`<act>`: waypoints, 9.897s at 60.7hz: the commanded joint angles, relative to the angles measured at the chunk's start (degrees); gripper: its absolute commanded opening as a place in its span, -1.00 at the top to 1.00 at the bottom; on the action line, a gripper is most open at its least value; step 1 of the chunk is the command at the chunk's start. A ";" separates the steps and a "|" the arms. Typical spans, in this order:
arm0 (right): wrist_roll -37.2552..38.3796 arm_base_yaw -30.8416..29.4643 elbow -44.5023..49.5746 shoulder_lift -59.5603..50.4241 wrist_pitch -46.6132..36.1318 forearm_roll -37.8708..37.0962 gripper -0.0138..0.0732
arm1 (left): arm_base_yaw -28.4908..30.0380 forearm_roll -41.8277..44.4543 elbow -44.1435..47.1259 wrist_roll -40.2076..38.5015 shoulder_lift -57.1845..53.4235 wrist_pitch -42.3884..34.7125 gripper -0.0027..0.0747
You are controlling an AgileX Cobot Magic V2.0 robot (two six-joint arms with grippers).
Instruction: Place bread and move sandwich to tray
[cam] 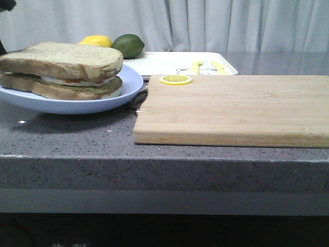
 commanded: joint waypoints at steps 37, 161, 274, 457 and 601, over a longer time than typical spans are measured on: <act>-0.53 0.00 -1.44 0.41 -4.35 0.31 0.86 | 1.59 -19.76 -27.68 2.24 9.59 7.39 0.98; -0.53 0.00 -1.39 0.41 -3.18 0.31 0.86 | -4.15 -16.32 -77.07 -3.05 45.81 11.30 0.33; -0.53 0.00 -1.39 0.41 -2.26 0.31 0.86 | -9.00 23.90 -3.81 -13.10 -19.17 7.62 0.98; -0.53 -0.06 -1.39 0.41 -2.12 0.31 0.86 | -3.18 19.04 75.95 -16.16 -93.61 -50.82 0.98; 7.11 5.46 21.16 -14.53 -17.72 0.06 0.86 | -3.18 19.04 75.95 -16.16 -93.50 -50.82 0.98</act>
